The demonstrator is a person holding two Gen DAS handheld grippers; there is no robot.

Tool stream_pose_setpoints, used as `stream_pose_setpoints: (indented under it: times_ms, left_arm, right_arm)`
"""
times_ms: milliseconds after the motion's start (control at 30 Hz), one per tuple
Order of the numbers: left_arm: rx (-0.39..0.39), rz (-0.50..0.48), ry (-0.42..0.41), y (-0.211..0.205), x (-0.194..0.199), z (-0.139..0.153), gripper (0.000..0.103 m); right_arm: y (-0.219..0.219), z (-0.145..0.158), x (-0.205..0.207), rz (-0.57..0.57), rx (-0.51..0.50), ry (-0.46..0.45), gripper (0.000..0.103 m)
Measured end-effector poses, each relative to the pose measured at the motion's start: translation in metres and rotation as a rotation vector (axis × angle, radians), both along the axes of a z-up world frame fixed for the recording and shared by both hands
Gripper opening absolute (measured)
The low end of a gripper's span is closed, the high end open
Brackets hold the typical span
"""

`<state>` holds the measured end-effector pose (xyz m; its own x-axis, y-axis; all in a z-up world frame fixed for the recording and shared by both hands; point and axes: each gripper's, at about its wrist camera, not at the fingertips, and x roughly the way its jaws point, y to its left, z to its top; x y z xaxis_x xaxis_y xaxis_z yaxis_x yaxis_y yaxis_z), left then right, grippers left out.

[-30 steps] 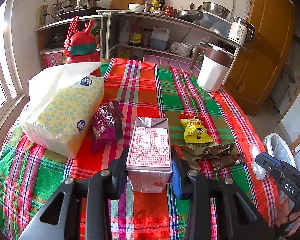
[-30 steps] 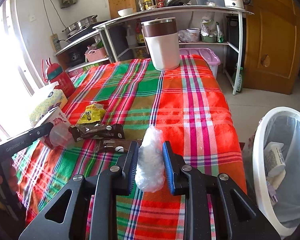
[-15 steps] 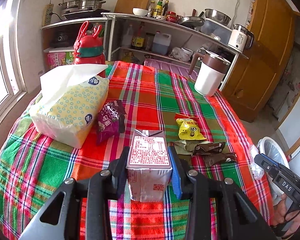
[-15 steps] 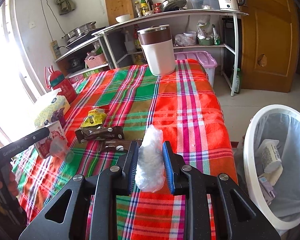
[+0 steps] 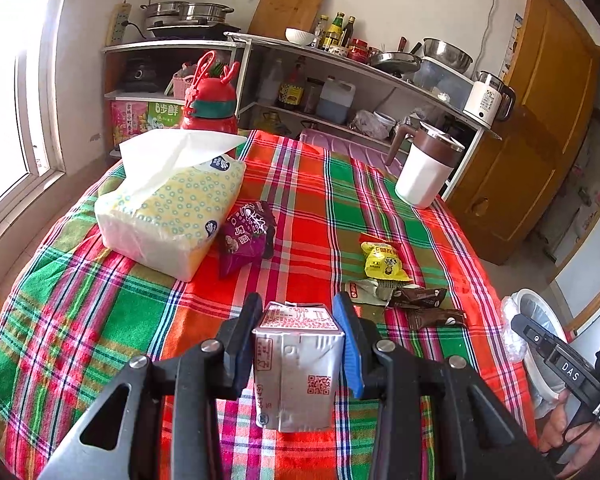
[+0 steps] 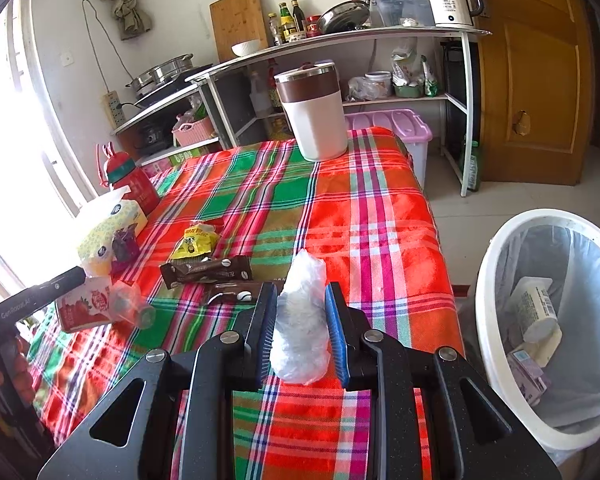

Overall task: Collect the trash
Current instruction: 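Grasp the pink strawberry milk carton with the left gripper while the right gripper holds the cotton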

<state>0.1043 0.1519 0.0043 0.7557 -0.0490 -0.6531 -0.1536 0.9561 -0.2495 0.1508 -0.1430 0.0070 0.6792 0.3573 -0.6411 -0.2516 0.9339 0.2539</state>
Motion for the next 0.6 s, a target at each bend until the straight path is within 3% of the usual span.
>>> stream_pose_setpoints:
  times_ms: [500,600]
  left_arm:
    - [0.061,-0.046,0.172,-0.015,-0.005,-0.039,0.039]
    - [0.051,-0.025,0.164,-0.015,-0.01,-0.04,0.039]
  right_arm:
    - [-0.008,0.005,-0.011,-0.007,0.013,-0.013,0.026]
    - [-0.009,0.007,-0.013,-0.007,0.021,-0.021,0.026]
